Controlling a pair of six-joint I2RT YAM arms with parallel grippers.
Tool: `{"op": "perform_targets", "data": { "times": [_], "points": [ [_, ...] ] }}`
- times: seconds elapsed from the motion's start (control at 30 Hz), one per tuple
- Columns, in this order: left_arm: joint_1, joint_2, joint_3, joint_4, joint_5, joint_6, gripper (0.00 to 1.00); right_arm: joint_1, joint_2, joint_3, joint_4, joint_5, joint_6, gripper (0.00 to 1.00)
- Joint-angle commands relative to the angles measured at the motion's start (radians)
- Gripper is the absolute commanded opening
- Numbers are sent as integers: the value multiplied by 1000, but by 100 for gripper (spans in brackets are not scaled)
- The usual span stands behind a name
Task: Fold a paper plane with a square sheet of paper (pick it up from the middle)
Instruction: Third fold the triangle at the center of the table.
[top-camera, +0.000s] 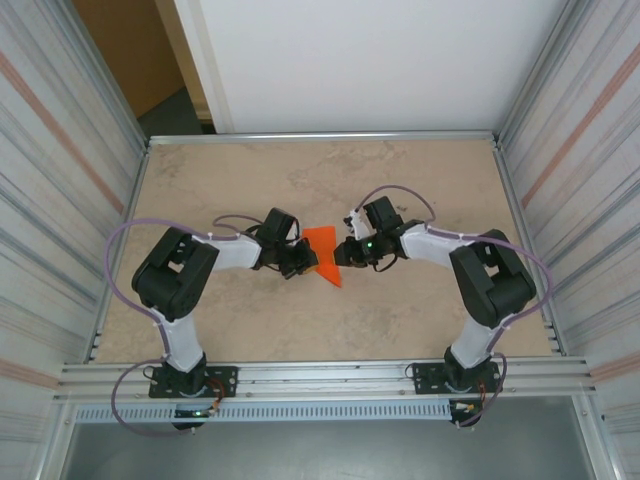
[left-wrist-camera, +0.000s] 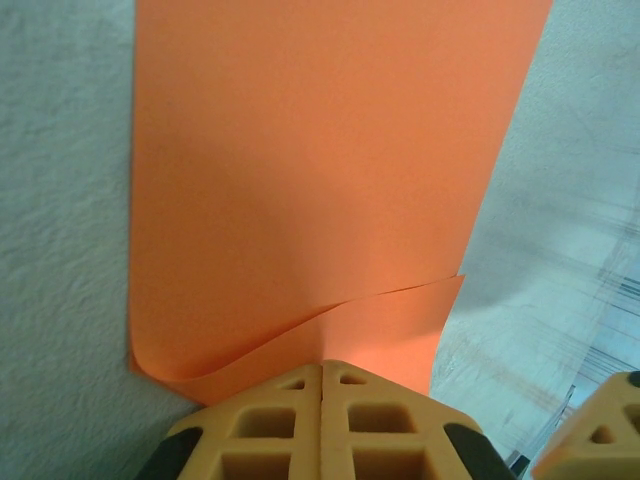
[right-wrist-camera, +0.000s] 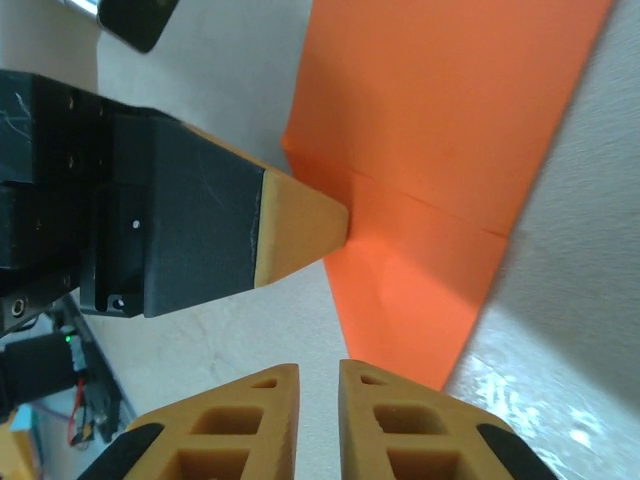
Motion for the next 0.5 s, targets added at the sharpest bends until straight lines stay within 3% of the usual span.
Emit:
{"op": "perform_targets", "data": {
  "times": [0.0, 0.47],
  "points": [
    [2, 35, -33, -42, -62, 4, 3, 19, 43, 53, -25, -86, -5, 14],
    [1, 40, -30, -44, -49, -4, 3, 49, 155, 87, -40, -109, -38, 10]
  ]
}}
